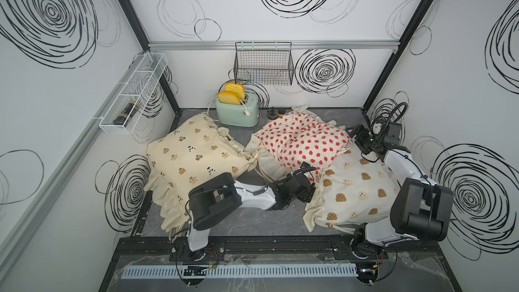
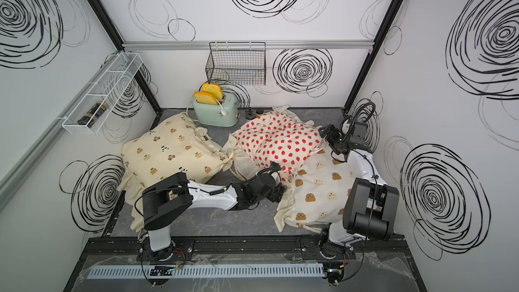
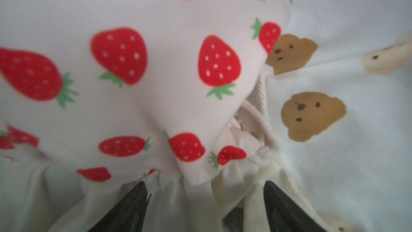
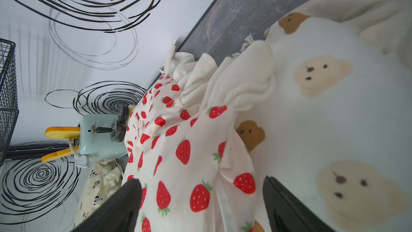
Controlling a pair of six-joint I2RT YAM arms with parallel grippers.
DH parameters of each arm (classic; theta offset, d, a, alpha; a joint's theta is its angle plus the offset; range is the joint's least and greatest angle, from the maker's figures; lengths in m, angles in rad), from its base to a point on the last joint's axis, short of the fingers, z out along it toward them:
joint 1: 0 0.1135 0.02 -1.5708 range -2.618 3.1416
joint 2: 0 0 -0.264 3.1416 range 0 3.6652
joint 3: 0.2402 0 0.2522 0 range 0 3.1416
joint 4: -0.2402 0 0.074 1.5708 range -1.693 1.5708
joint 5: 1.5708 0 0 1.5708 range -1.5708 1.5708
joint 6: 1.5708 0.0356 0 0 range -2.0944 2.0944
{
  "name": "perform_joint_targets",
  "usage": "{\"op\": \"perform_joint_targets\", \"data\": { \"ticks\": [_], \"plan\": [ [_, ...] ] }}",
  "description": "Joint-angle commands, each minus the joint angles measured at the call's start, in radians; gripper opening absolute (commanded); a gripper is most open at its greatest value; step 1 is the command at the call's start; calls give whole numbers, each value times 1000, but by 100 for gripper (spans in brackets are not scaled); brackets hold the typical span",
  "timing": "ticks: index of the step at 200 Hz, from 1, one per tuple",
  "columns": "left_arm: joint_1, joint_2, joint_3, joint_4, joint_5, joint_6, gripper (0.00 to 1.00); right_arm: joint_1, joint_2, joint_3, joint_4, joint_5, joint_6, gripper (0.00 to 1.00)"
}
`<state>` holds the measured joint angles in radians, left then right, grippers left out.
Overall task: Zip up pillowcases
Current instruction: Move the pillowcase to the center of the board.
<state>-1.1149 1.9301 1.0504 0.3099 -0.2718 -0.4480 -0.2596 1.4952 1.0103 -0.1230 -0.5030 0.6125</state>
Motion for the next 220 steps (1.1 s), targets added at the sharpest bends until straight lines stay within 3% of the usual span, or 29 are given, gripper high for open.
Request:
{"op": "perform_joint_targets", "data": {
  "ticks": [1,20,45,100,133,177,220],
  "plan": [
    [-6,41,49,32,-79,9,78,11,14,25,13,-10,-8,90],
    [-12,83,63,31,-126,-8,71,7,21,36,3,13,-13,92],
    [-8,114,83,20,-166,-23,54,2,27,35,22,13,-10,96],
    [22,-5,-27,110,-192,-10,12,-15,89,78,23,4,-30,98],
    [40,-115,-99,133,-213,45,1,-15,152,136,0,-38,-49,100],
    [89,-260,-137,103,-192,84,0,60,204,204,-50,-66,-71,84],
    [144,-437,-167,29,-182,140,0,60,185,237,-56,-107,-48,41]
  ]
}}
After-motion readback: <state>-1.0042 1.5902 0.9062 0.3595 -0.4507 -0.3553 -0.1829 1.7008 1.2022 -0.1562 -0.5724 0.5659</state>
